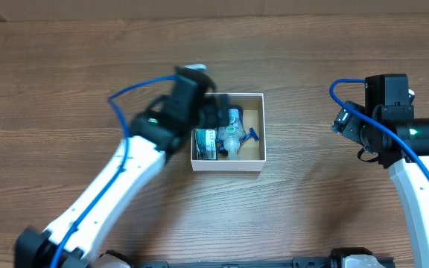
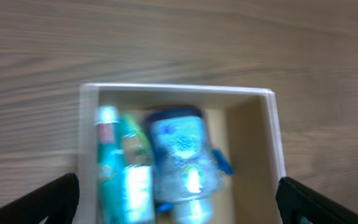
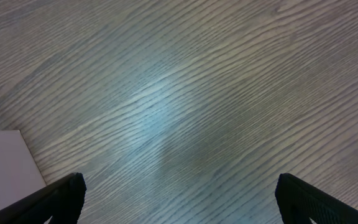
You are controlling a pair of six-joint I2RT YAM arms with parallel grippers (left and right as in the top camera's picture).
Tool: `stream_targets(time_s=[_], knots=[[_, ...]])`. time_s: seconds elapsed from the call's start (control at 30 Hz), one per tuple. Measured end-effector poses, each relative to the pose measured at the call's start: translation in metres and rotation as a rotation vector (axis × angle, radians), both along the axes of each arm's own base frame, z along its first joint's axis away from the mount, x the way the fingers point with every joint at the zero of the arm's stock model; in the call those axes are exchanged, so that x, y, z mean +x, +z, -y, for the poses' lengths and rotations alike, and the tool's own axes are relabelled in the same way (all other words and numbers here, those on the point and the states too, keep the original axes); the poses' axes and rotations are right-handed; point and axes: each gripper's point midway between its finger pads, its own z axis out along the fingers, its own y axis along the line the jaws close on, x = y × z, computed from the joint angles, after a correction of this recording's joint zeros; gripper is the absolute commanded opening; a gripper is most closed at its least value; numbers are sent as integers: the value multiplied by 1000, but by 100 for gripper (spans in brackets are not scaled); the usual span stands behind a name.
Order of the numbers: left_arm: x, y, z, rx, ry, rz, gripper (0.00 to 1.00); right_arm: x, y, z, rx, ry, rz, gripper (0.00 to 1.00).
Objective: Pack container
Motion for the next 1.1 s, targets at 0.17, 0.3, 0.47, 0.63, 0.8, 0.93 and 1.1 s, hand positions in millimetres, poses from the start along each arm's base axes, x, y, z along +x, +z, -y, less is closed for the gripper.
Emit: stream_targets(time_s=[0.17,0.3,0.47,0.63,0.8,0.93,1.1], knots=[[-10,50,-109,73,239,39,100,0,0,0,0,0,0,100],[-32,71,-180,157,425,57,100,0,0,0,0,0,0,100],[-45,64,-218,222,526,7,100,0,0,0,0,0,0,100],[-45,64,-220,230,525,6,100,0,0,0,0,0,0,100],[-45,64,-220,230,526,7,100,0,0,0,0,0,0,100],[-45,64,-220,232,527,7,100,0,0,0,0,0,0,100],[-45,65,-220,233,528,7,100,0,0,0,0,0,0,100]])
